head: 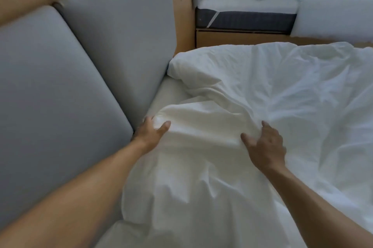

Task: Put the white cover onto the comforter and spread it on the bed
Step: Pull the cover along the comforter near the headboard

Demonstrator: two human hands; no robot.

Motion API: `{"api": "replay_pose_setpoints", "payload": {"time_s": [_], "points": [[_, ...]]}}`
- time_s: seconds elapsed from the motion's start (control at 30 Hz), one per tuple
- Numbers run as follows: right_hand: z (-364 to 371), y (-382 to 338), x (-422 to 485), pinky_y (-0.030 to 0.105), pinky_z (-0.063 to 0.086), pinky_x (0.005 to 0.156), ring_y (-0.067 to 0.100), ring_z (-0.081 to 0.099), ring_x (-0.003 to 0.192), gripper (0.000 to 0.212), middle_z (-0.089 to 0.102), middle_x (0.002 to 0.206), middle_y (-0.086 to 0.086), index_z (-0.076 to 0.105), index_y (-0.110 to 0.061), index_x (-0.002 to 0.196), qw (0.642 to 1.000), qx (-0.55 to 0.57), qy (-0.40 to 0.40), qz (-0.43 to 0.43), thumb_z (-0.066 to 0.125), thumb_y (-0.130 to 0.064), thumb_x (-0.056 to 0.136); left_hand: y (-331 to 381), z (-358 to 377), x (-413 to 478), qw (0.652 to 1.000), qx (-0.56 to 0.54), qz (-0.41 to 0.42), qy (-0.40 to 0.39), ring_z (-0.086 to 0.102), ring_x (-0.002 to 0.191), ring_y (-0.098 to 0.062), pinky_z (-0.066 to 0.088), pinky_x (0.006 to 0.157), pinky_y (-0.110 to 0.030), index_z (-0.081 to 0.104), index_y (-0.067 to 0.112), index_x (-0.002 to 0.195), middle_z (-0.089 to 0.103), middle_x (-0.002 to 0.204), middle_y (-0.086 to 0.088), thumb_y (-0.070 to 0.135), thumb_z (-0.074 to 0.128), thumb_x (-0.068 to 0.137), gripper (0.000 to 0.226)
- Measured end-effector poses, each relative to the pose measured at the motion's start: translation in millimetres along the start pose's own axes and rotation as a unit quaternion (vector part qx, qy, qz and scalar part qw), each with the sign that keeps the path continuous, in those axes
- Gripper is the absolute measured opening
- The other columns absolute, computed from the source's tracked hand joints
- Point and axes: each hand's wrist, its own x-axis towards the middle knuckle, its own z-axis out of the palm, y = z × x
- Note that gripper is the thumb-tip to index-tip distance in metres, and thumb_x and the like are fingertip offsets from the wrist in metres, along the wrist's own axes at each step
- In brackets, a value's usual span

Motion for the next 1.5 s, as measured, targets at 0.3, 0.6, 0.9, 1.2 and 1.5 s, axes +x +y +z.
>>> {"api": "replay_pose_setpoints", "payload": {"time_s": [0.3, 0.6, 0.9, 1.2, 1.5], "points": [[12.9, 28.2, -111.3, 0.041, 0.044, 0.095, 0.035, 0.052, 0.125, 0.096, 0.053, 0.139, 0.013, 0.030, -0.011, 0.143, 0.978, -0.022, -0.164, 0.125, 0.071, -0.065, 0.075, -105.8, -3.4, -101.0, 0.942, -0.265, -0.157, -0.131, 0.071, 0.098, -0.028, 0.059, 0.080, -0.040, 0.065, 0.011, 0.121, 0.074, 0.108, -0.008, 0.055, 0.089, 0.057, 0.081], [-44.1, 53.1, -78.5, 0.040, 0.035, 0.075, 0.041, 0.060, 0.098, 0.033, 0.065, 0.104, 0.023, 0.048, -0.014, 0.095, 0.996, -0.082, 0.018, 0.014, 0.036, -0.043, 0.104, -61.7, -23.3, -61.3, 0.986, -0.048, -0.004, 0.161, 0.059, 0.113, -0.038, 0.047, 0.098, -0.046, 0.058, 0.003, 0.124, 0.063, 0.125, -0.018, 0.041, 0.069, 0.089, 0.053], [-32.6, 88.6, -173.7, 0.044, 0.021, 0.117, 0.028, 0.024, 0.147, 0.077, 0.026, 0.160, 0.010, 0.018, -0.014, 0.156, 0.979, -0.155, -0.128, -0.017, 0.046, -0.054, 0.096, -96.2, 32.3, -209.1, 0.977, 0.206, 0.036, 0.030, 0.001, 0.152, -0.024, 0.009, 0.120, -0.049, 0.003, 0.024, 0.158, 0.000, 0.166, -0.004, 0.070, 0.039, 0.083, 0.095], [-64.1, 135.6, -343.9, 0.044, 0.018, 0.119, 0.025, 0.017, 0.150, 0.072, 0.013, 0.165, 0.006, 0.014, -0.017, 0.157, 0.923, -0.285, -0.243, -0.091, 0.039, -0.050, 0.098, -172.9, 115.5, -411.5, 0.873, 0.383, 0.256, -0.160, 0.019, 0.146, -0.022, 0.017, 0.110, -0.049, 0.038, 0.029, 0.148, 0.039, 0.156, -0.003, 0.063, 0.041, 0.082, 0.074], [-82.5, 224.0, -475.6, 0.046, 0.009, 0.120, 0.031, 0.023, 0.147, 0.081, 0.029, 0.156, 0.013, 0.036, -0.008, 0.147, 0.989, -0.065, 0.131, -0.037, 0.050, -0.056, 0.084, -215.5, 134.6, -532.3, 0.833, 0.293, 0.453, -0.123, 0.034, 0.145, -0.033, 0.027, 0.108, -0.058, 0.035, 0.005, 0.150, 0.034, 0.158, -0.014, 0.064, 0.059, 0.069, 0.104]]}}
